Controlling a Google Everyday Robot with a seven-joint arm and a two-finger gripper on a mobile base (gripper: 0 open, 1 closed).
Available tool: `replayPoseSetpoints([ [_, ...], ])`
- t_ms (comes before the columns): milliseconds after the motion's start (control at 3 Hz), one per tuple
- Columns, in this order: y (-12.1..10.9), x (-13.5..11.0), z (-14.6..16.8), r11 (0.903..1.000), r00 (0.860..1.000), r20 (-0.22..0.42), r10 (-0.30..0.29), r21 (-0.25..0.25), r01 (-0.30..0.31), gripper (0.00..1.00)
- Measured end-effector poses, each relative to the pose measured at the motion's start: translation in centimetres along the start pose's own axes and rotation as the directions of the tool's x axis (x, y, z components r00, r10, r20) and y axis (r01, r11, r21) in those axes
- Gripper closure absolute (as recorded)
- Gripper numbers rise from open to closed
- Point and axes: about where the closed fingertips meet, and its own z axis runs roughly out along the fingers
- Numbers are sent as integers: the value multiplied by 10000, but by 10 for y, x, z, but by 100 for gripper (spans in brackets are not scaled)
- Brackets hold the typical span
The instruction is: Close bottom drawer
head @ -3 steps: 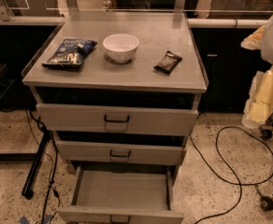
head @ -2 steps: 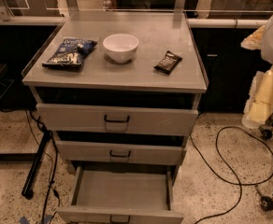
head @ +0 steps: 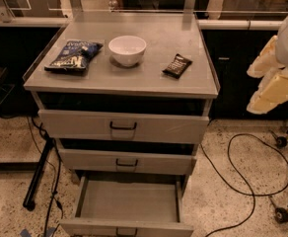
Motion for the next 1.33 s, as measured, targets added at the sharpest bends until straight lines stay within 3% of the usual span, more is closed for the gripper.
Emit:
replayPoseSetpoints([
  [333,0,0,0,10000,10000,0,0,0,0,78],
  [667,0,0,0,10000,10000,0,0,1,0,100],
  [1333,3,8,5,9993,9996,-72,278,251,-276,100],
])
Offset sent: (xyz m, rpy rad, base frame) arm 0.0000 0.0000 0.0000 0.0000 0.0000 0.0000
